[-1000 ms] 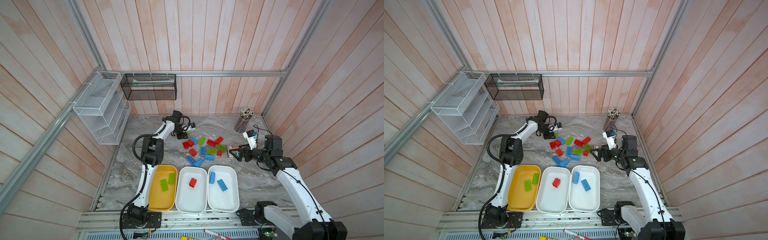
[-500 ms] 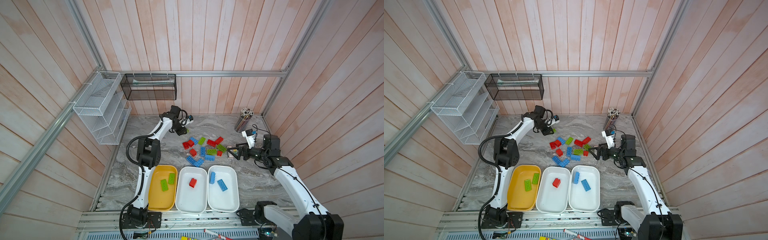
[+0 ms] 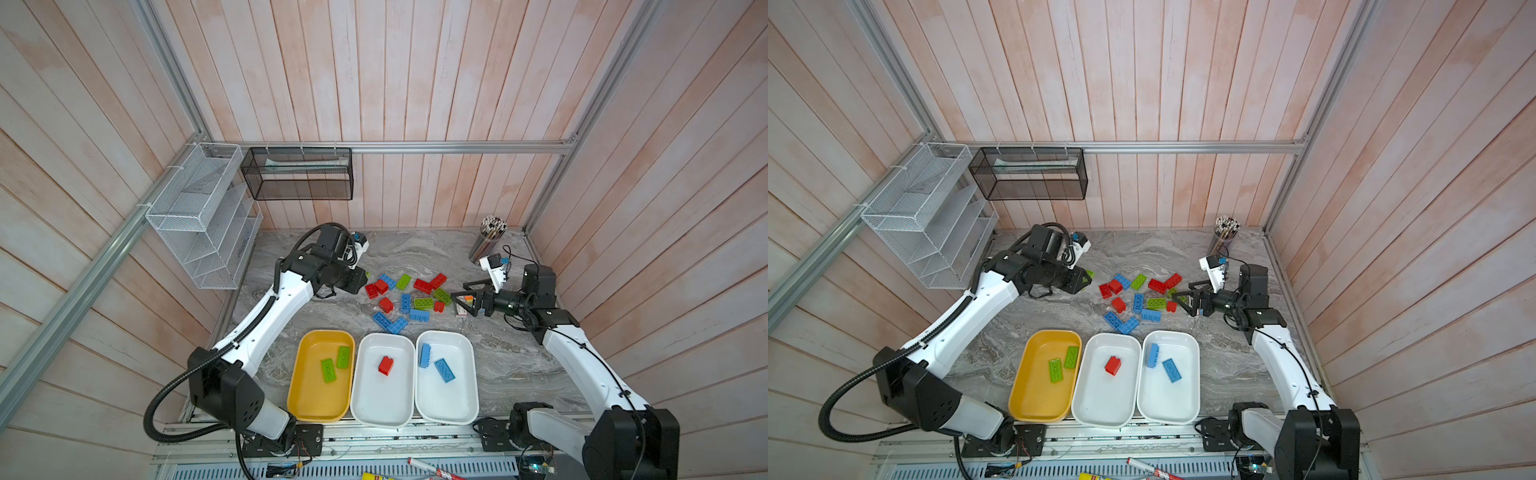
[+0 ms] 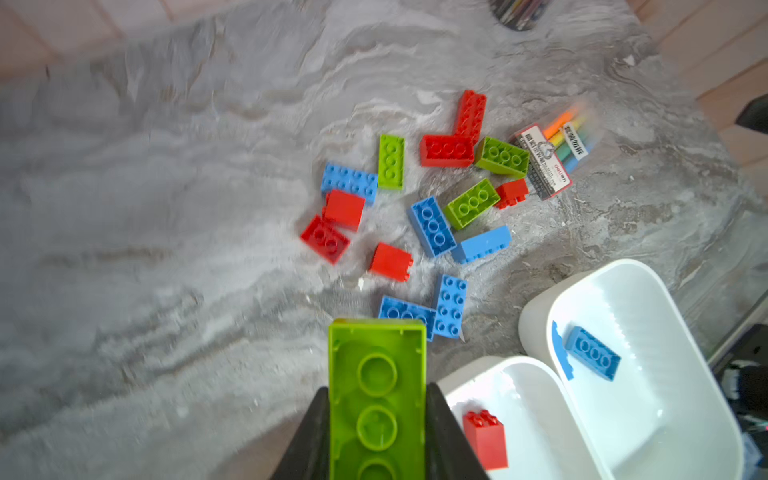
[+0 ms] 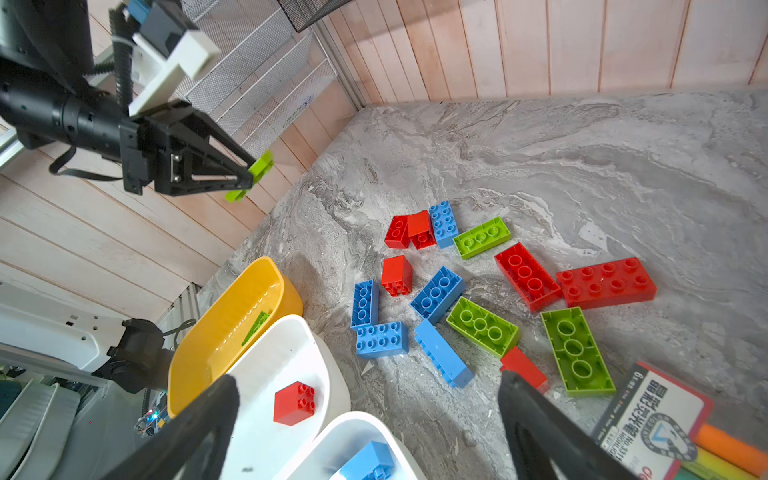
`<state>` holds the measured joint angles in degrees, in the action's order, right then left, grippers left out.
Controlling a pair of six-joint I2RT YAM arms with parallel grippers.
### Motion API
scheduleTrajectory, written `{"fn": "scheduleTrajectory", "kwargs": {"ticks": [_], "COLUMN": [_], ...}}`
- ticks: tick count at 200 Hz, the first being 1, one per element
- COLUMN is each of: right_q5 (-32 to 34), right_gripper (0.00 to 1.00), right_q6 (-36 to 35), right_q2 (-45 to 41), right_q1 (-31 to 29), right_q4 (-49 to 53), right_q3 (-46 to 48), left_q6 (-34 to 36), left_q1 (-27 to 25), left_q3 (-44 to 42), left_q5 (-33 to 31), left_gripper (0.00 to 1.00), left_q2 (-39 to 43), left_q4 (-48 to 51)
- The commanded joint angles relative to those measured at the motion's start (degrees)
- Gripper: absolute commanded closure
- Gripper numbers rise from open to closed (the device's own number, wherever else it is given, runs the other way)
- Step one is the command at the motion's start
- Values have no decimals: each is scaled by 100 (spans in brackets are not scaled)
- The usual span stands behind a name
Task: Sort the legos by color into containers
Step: 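Carry the lime-green brick into the yellow tub and release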
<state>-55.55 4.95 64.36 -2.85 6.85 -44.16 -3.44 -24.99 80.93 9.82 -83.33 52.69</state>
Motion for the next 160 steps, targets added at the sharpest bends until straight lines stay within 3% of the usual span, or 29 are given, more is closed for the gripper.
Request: {"fn": "scheduleTrajectory", "kwargs": {"ticks": [1,29,55,85,103,117,134,160], "right_q5": [-160,-158,-159,-85,-28,-17,40,121], "right_gripper": [2,2,2,2,2,2,2,2], "right_q6": [-11,-48,-145,-209,-259,-284,-299,-402], "right_q2": [-108,-86,1,-23,-61,-88,-129,-160], "right_q1": [-50,-88,-195,-231,-225,-235,-226,-227], "right_q4": [-67,-17,127,247,349,412,485,658], "right_q3": [70,40,-47,-92,-126,-143,-139,-210], "left_q6": [-1629,-2771,-3586,-3787,-3797,-3806,-3730,-3710], "left_q1": [3,-75,-77,-54,52,82,150,161], "left_q3": [-878,-2246,-3159,-3873,-3847,-3656,-3572,-3244], "left_q5": [-429,-472,-662,-769,-989,-1326,-1280,-1121], "left_gripper": [75,76,76,76,76,66,51,42], "left_q2": [810,1872,2257,2093,1868,1670,1577,1831], "left_q4": [598,668,392,6,-28,156,220,572]}}
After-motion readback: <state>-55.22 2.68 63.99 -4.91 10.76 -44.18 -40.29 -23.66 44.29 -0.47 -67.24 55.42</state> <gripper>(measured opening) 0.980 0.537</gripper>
